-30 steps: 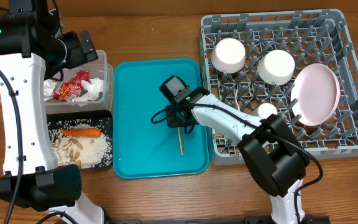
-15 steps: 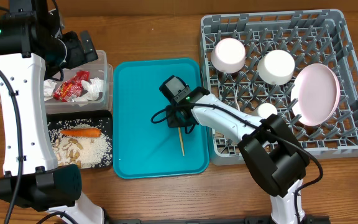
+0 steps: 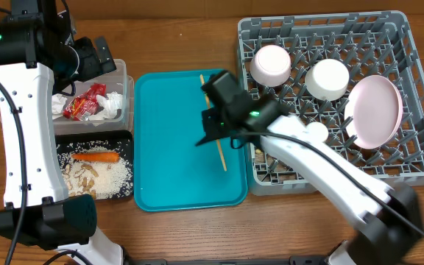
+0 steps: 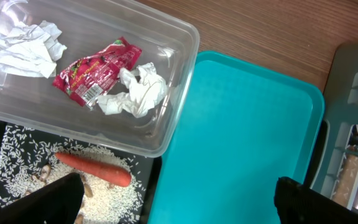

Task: Sort waste into correct bins and load items into the dishwasher
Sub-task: 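Lift the chopstick and place it upright in the rack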

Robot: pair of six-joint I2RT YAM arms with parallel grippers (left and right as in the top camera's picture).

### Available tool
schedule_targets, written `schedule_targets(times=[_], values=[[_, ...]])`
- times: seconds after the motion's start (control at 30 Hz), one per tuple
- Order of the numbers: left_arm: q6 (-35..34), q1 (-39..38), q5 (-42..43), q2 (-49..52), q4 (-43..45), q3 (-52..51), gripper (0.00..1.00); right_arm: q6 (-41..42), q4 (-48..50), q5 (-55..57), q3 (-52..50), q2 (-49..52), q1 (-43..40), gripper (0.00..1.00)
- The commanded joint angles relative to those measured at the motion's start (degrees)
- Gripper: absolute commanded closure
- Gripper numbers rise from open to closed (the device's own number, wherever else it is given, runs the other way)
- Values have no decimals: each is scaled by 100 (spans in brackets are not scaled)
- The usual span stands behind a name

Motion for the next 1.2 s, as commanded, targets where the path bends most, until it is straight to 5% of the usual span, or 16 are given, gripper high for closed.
schedule_targets(times=[0.0, 0.47, 1.17], values=[[24, -11, 22, -9, 9, 74, 0, -365, -229, 103, 109, -420, -260, 96], [24, -13, 22, -9, 9, 74, 0, -748, -1169, 72, 63, -564, -1838, 96], [24, -11, 22, -9, 9, 74, 0, -1193, -752, 96, -713, -374, -2260, 96]])
